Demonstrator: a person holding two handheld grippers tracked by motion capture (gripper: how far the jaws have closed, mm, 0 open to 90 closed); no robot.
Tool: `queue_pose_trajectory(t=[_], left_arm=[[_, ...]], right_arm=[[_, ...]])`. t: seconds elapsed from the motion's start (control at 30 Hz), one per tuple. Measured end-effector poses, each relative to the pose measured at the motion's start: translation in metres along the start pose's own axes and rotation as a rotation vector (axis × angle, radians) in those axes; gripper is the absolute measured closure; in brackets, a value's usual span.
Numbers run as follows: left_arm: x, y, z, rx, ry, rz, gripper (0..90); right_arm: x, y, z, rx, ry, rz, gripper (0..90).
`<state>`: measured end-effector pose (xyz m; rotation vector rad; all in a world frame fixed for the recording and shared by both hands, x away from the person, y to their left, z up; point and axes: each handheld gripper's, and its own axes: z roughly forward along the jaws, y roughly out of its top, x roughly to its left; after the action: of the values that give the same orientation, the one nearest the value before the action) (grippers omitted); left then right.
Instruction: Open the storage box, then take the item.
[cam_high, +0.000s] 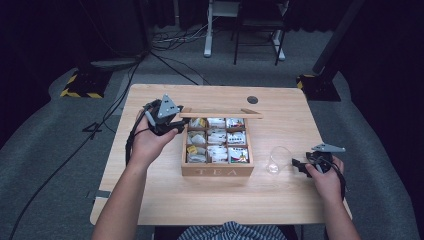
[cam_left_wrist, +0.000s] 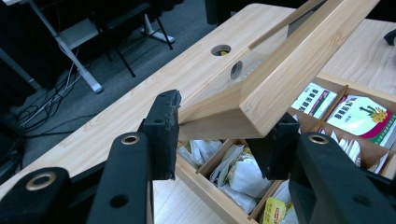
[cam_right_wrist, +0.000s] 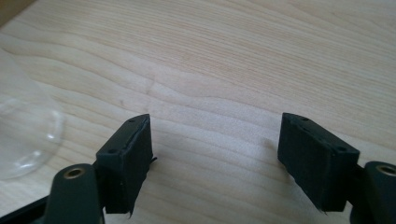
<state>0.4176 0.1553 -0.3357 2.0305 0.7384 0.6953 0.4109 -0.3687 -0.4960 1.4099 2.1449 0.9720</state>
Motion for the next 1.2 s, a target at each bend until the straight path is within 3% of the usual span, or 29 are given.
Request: queue_pose_trajectory(t=[0.07, 0.23, 0.47, 0.73, 0.97, 1.2], left_arm=[[0.001, 0.0, 0.001, -0.018, 0.003, -0.007, 56.5], [0.001, 0.0, 0.001, -0.024, 0.013, -0.006, 56.8], [0.0, -0.001, 0.001, -0.025, 0.011, -0.006, 56.7], [-0.001, -0.002, 0.001, -0.021, 0.013, -0.007, 56.6], [-0.001, -0.002, 0.001, -0.022, 0.01, -0.01, 56.5], [0.0, -0.003, 0.001, -0.023, 0.004, 0.001, 56.4]], right_arm=[[0.0, 0.002, -0.006, -0.022, 0.017, 0.029, 26.9], [0.004, 0.011, -0.025, -0.068, 0.039, 0.025, 30.1], [0.014, 0.02, -0.046, -0.043, 0.021, -0.031, 34.7], [0.015, 0.028, -0.066, -0.068, 0.033, -0.019, 35.1], [0.031, 0.043, -0.083, -0.11, 0.049, -0.053, 35.4], [0.062, 0.056, -0.083, -0.14, 0.094, -0.083, 35.4]])
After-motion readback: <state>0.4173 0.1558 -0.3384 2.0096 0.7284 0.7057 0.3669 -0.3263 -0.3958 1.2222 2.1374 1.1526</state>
